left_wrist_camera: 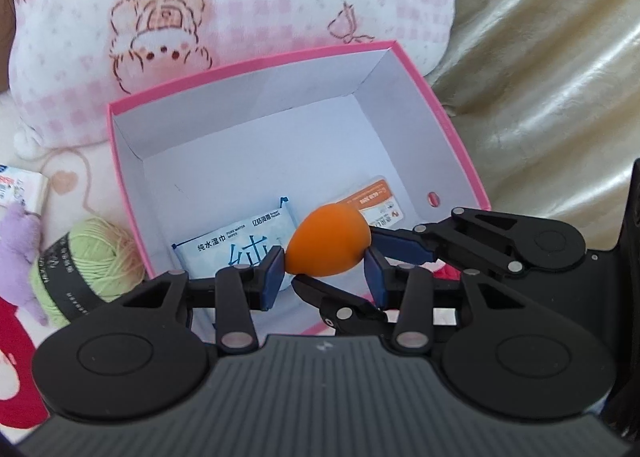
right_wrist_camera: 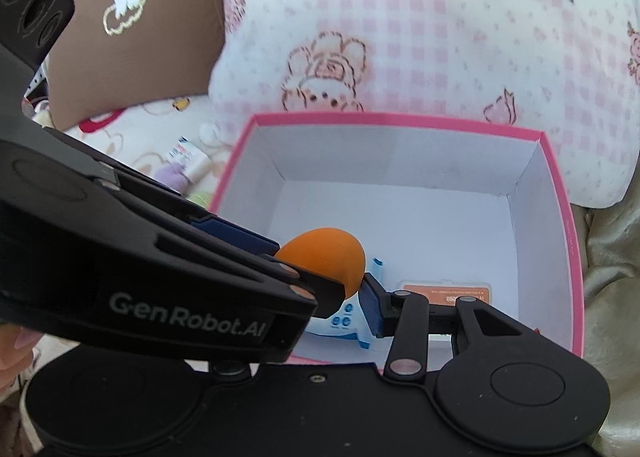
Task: Organize objects
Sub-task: 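Carry the orange sponge with the left gripper over the pink box, then lower the sponge into the pink box and open the left gripper, then withdraw the left gripper from the box toward the green yarn ball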
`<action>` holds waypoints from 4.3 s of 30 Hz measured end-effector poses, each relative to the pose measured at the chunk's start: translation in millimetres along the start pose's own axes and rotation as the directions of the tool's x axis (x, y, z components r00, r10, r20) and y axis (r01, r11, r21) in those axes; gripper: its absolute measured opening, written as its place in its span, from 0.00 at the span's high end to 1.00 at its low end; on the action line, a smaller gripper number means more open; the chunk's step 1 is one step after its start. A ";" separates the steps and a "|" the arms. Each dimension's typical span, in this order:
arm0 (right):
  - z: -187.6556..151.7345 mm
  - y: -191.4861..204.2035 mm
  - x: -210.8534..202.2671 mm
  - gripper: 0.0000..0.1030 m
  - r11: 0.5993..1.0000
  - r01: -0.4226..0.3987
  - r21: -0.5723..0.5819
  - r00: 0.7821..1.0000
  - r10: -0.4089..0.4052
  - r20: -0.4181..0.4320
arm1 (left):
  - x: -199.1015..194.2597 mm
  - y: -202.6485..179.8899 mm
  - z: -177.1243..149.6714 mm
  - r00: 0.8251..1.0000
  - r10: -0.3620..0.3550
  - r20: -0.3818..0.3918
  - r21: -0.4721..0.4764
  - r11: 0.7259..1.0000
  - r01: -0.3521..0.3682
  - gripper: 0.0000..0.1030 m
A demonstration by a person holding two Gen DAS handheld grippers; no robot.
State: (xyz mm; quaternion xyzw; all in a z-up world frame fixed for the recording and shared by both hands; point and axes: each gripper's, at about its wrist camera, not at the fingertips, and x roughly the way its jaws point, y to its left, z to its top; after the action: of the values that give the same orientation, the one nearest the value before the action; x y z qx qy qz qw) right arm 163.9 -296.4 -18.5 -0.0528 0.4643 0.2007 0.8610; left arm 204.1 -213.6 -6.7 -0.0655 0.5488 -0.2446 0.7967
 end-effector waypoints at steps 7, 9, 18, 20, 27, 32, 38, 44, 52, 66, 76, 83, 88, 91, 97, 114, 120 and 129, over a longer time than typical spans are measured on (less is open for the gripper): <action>-1.7 -10.9 18.1 0.52 1.000 0.008 -0.014 1.000 -0.008 -0.017 | 24.9 5.7 3.2 1.000 -0.013 -0.010 -0.039 0.999 0.013 0.60; -2.1 -13.3 20.5 0.52 1.000 0.003 -0.014 1.000 -0.003 -0.026 | 29.1 8.5 1.9 1.000 -0.027 -0.012 -0.059 0.998 0.027 0.60; -13.2 -21.2 25.0 0.51 0.998 -0.013 -0.063 1.000 0.011 -0.027 | 40.5 11.2 -1.2 0.997 -0.064 -0.036 -0.094 0.994 0.061 0.59; -14.4 -23.7 27.4 0.51 0.999 -0.020 -0.049 1.000 0.018 -0.024 | 43.1 14.4 -0.8 0.997 -0.066 -0.039 -0.108 0.992 0.062 0.59; -14.0 -27.0 36.4 0.51 0.999 -0.002 -0.038 0.999 0.001 -0.032 | 49.8 19.3 -1.2 0.997 -0.077 -0.016 -0.140 0.987 0.074 0.59; -10.5 -33.3 37.4 0.51 1.000 0.026 -0.007 0.999 -0.026 -0.020 | 44.8 25.4 2.9 0.998 -0.049 0.039 -0.147 0.988 0.054 0.59; -9.3 -35.2 33.7 0.51 0.999 0.031 0.014 1.000 -0.031 0.000 | 33.1 32.7 5.0 0.998 -0.036 0.058 -0.128 0.991 0.043 0.59; -10.3 -31.5 6.5 0.51 0.997 0.005 0.082 0.997 -0.011 0.076 | 5.6 34.2 -0.6 0.997 0.024 0.073 -0.071 0.997 -0.019 0.56; -33.4 -2.4 -37.5 0.39 0.993 0.044 0.112 0.987 -0.060 0.151 | -44.6 33.7 -26.3 0.989 0.135 0.054 0.026 0.990 -0.136 0.51; -39.3 44.3 -96.5 0.21 0.987 0.103 0.126 0.975 -0.126 0.184 | -125.6 53.8 -60.2 0.989 0.128 0.070 0.005 0.992 -0.129 0.35; -39.7 77.3 -110.8 0.06 0.985 0.053 0.166 0.973 -0.088 0.213 | -158.1 80.8 -79.4 0.986 0.135 0.102 0.028 0.990 -0.138 0.16; -35.1 87.9 -109.9 0.06 0.981 -0.045 0.190 0.980 0.006 0.200 | -173.2 109.6 -95.4 0.970 0.216 0.116 0.035 0.975 -0.221 0.05; -34.1 106.0 -110.3 0.06 0.986 -0.075 0.148 0.980 0.045 0.195 | -186.8 133.2 -106.3 0.961 0.243 0.130 0.005 0.969 -0.246 0.02; -32.7 125.7 -109.5 0.06 0.993 -0.082 0.083 0.979 0.065 0.191 | -191.9 146.3 -113.6 0.959 0.251 0.130 -0.019 0.968 -0.250 0.02; -27.8 168.0 -104.7 0.06 0.995 -0.084 -0.049 0.982 0.091 0.165 | -196.2 162.3 -117.4 0.968 0.220 0.117 -0.062 0.975 -0.214 0.02; -27.2 222.5 -46.0 0.06 0.976 -0.029 -0.215 0.980 0.070 0.184 | -175.0 200.4 -140.3 0.980 0.132 0.152 -0.120 0.986 -0.114 0.02; -37.5 229.6 -14.0 0.06 0.967 0.001 -0.256 0.987 0.041 0.158 | -147.6 212.0 -140.4 0.976 0.087 0.201 -0.104 0.992 -0.067 0.03; -28.4 222.6 25.3 0.07 0.955 0.071 -0.288 0.985 -0.021 0.172 | -110.2 234.8 -139.9 0.975 0.049 0.217 -0.171 0.985 -0.011 0.04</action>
State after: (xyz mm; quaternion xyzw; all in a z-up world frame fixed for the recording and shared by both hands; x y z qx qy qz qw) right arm 66.3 -93.3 -34.0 -0.1736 0.3545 0.2508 0.8839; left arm 121.3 64.9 -55.8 -0.1512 0.4767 -0.1762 0.8479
